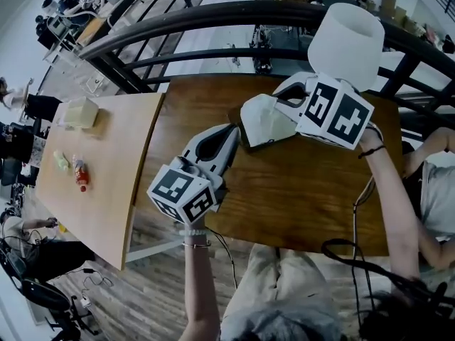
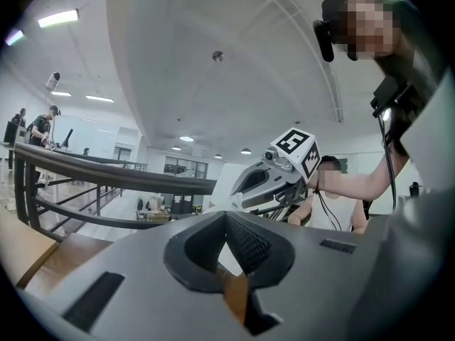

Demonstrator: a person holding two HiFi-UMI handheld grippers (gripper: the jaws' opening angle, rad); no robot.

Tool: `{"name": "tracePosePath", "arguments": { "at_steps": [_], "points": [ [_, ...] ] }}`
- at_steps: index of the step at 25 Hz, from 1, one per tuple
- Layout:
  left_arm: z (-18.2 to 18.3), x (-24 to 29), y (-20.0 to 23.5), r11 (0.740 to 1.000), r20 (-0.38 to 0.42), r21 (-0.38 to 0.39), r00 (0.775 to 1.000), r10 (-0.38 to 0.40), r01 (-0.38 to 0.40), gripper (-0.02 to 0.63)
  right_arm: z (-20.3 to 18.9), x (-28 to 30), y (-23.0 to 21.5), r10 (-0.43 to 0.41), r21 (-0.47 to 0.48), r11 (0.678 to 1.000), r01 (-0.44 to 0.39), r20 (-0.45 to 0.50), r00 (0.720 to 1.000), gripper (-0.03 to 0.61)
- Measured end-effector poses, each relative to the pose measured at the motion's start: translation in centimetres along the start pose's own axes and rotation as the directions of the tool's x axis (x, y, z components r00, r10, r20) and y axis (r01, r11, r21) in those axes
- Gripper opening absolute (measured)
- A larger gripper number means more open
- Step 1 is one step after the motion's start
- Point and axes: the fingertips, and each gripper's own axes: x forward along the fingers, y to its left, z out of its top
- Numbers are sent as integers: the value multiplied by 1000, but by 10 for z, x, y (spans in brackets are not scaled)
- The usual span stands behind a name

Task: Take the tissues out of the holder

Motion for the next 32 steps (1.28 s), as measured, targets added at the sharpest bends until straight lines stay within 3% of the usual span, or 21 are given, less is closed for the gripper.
{"name": "tracePosePath", "arguments": {
  "at_steps": [10,21,32],
  "points": [
    [-17,-14,-54,997,-7,1,997,-77,77,8,-17,-34,44,-23,32,999,23,10,1000,12],
    [-54,-17,-75,998,-28,-67,999,-21,19,8,-52,-37,86,77,65,995,-78,18,997,12],
    [-113,-12,-83,992,-98,-127,995,-36,24,8,-96,-3,124,169,125,979,-163,-36,985,12]
  ]
}}
